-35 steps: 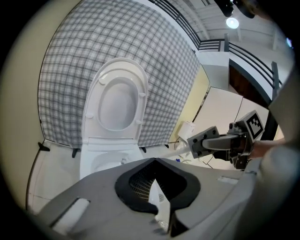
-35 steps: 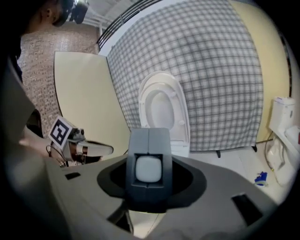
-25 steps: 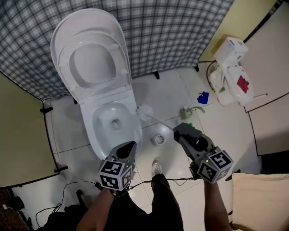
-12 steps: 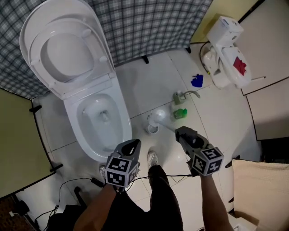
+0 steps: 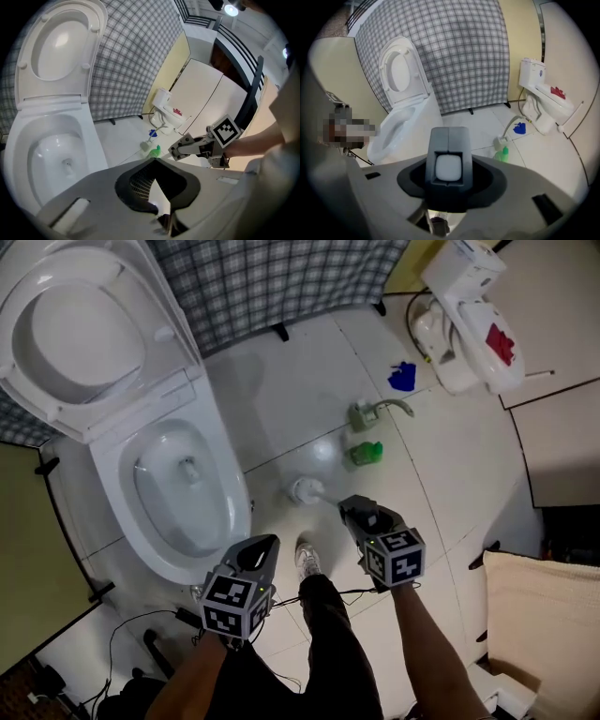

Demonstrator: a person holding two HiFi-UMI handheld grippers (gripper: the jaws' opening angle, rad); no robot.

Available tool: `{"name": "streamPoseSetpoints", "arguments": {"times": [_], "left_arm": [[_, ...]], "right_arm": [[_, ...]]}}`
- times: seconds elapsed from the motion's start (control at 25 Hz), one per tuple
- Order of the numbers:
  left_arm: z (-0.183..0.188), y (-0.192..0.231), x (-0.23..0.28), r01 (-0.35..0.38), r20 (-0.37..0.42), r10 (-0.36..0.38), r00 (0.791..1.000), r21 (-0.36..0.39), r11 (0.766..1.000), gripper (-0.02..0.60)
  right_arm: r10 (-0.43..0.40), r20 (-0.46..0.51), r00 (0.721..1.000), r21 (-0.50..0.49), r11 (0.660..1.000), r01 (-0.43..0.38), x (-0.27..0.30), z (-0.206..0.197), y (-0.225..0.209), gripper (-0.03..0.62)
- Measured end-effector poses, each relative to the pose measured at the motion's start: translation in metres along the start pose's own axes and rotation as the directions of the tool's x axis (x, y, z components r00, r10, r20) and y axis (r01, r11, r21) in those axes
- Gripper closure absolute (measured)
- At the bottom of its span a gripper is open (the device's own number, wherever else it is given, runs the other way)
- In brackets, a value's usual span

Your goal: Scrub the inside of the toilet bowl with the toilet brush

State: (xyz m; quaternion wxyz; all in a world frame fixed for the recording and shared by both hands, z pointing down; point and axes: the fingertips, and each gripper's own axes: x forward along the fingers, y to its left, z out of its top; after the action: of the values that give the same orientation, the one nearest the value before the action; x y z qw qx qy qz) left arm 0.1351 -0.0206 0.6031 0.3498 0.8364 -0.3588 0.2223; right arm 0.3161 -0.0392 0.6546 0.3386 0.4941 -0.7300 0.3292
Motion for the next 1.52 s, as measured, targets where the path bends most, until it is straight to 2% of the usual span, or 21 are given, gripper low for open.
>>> {"name": "streamPoseSetpoints", "arguments": {"times": [0.2,0.48,1.0,1.28,1.36,1.52], "left_arm": [[-0.028,-0.003,0.009,0.027,-0.037,-0.028,0.999,-0.018,0.999,0.571],[-0.029,-0.003,0.016,0.059,-0.022,-0.059,0.998,-0.011,0.998,0.572],[-0.036,0.008,0.024,0.039,-0.027,-0.040,0.999,-0.029,0.999,0.572],[-0.033,0.015,0.015,0.029,-0.019,-0.029,0.999,-0.033,0.999,0.572],[-0.030,0.017,0.008,0.025,-0.014,-0.025,1.000,-0.033,0.999,0.572],[-0.025,0.022,-0.013,-0.006,-0.010,0.006,1.000,-0.027,1.000,0.572]], "right_arm": [[-0.027,-0.065,0.997,-0.083,0.996,0.022,0.039,-0.023,-0.010,0.404],[-0.016,-0.138,0.990,-0.153,0.988,-0.005,0.087,-0.037,-0.006,0.404],[-0.006,-0.206,0.979,-0.254,0.966,-0.048,0.153,-0.059,0.003,0.404],[-0.012,-0.211,0.977,-0.234,0.971,-0.039,0.158,-0.053,0.008,0.385],[0.002,-0.196,0.981,-0.203,0.978,-0.042,0.148,-0.050,0.010,0.336],[0.010,-0.142,0.990,-0.175,0.984,-0.035,0.107,-0.034,0.017,0.336]]}}
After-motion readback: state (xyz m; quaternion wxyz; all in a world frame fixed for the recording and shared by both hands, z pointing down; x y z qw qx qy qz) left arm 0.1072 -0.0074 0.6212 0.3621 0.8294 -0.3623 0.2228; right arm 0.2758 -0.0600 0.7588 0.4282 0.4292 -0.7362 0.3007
